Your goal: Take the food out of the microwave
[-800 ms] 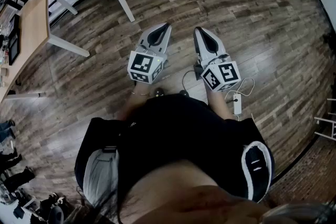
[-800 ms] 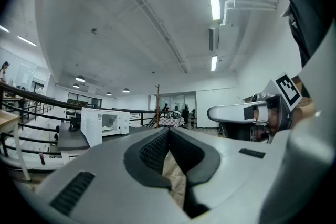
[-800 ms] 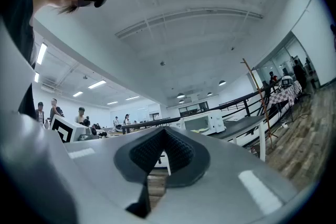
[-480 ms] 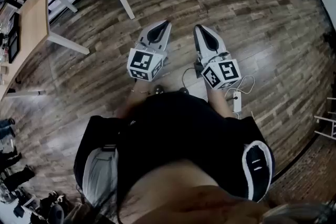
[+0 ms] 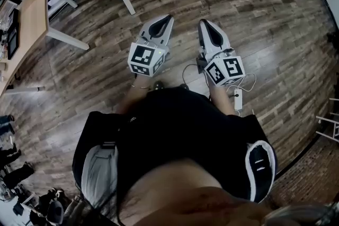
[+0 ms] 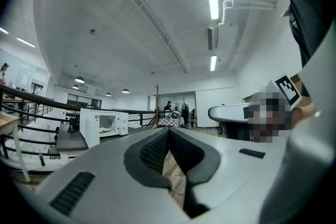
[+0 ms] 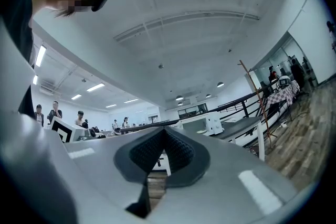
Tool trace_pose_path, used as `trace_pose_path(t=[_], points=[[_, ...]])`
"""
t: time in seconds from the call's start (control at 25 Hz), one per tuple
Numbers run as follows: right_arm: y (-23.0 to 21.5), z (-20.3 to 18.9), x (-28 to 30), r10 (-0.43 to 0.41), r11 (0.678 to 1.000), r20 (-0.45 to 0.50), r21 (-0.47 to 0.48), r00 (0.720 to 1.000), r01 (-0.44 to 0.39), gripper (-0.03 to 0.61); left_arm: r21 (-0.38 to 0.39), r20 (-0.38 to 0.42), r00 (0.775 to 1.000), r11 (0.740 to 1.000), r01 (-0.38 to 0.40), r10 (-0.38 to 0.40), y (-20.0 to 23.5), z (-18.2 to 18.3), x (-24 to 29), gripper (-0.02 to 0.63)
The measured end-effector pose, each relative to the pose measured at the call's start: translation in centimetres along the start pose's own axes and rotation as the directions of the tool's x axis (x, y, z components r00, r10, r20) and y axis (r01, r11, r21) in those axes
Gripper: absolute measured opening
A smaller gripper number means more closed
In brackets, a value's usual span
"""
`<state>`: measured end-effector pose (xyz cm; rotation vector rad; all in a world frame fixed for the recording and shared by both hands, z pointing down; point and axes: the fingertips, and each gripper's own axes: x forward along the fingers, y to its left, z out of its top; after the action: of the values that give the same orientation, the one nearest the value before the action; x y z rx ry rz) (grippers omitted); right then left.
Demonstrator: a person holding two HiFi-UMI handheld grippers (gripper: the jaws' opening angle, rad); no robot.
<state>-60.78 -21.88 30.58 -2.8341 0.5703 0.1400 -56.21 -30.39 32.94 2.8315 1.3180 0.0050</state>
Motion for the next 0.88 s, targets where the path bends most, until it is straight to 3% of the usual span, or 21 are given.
trace_pose_path(t=[0.88], points=[[-5.3,1.0,-5.5,0.012,1.000,0.026,0.004,1.000,-0.012,-0.002,0.041,-0.013,1.000,0.999,0.011,-0.010,-7.2,-0.3,3.6,0.006]])
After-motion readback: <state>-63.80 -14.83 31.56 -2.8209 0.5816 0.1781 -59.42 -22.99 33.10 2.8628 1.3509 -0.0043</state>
